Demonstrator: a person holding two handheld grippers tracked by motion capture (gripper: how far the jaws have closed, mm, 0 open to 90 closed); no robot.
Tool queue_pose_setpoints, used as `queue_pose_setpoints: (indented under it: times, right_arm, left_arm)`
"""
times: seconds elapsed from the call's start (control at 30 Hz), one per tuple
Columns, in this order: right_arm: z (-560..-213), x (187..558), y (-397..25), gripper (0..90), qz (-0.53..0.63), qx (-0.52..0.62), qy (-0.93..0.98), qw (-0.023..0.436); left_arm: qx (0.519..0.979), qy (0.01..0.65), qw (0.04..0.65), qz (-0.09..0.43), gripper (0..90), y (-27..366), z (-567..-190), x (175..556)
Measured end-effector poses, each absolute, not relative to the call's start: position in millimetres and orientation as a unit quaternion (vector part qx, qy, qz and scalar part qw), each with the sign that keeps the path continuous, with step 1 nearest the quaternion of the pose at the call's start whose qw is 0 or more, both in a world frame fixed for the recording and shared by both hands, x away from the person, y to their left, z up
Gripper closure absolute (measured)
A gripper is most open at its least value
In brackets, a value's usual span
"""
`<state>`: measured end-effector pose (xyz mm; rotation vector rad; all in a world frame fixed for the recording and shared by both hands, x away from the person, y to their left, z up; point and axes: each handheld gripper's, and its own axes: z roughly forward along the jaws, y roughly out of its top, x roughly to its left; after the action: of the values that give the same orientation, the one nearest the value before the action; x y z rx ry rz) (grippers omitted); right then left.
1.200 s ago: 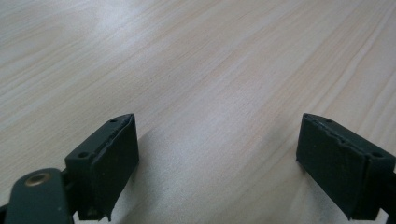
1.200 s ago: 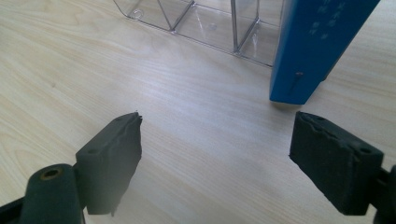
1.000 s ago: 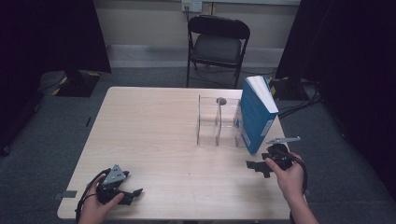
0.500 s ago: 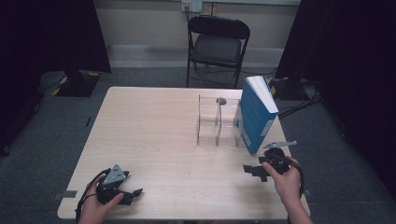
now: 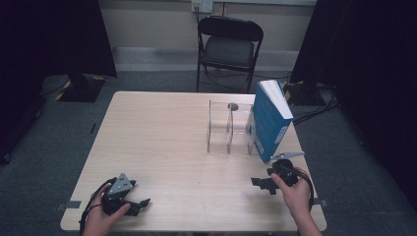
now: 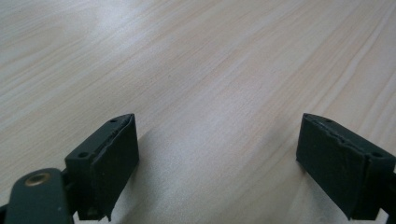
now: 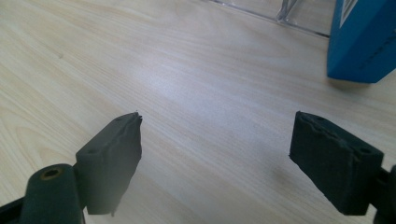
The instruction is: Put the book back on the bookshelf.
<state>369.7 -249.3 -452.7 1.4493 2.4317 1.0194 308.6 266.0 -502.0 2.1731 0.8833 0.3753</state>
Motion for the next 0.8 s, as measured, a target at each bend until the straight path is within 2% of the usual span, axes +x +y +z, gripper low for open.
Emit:
queue_pose_setpoints:
  times: [0.8]
  right_arm:
    - [-478,364,-239,16.3,0.316,0.467,0.824,0.060]
  left_arm:
    - [0.848,0.345,0.374,0.146,12.7,266,-502,309]
